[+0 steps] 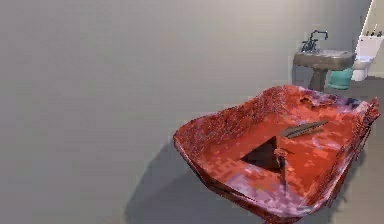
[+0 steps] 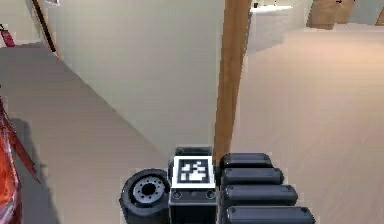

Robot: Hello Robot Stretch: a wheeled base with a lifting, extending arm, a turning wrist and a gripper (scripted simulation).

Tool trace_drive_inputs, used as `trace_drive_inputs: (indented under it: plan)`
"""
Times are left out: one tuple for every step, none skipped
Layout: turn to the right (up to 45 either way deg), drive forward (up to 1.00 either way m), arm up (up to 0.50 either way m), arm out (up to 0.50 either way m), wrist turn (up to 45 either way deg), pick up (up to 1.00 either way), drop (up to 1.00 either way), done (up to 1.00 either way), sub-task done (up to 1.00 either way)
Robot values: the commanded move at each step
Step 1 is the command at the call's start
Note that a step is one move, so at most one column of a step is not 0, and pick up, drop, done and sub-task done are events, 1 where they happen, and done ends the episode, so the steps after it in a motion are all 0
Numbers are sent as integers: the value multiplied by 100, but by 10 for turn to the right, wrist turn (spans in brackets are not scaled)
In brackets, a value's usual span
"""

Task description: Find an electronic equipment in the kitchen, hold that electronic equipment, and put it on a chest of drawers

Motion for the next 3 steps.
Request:
trace_drive_inputs:
  plan:
    - [0,30,0,0,0,0,0,0,0]
    - [-450,0,0,0,0,0,0,0,0]
    - [-390,0,0,0,0,0,0,0,0]
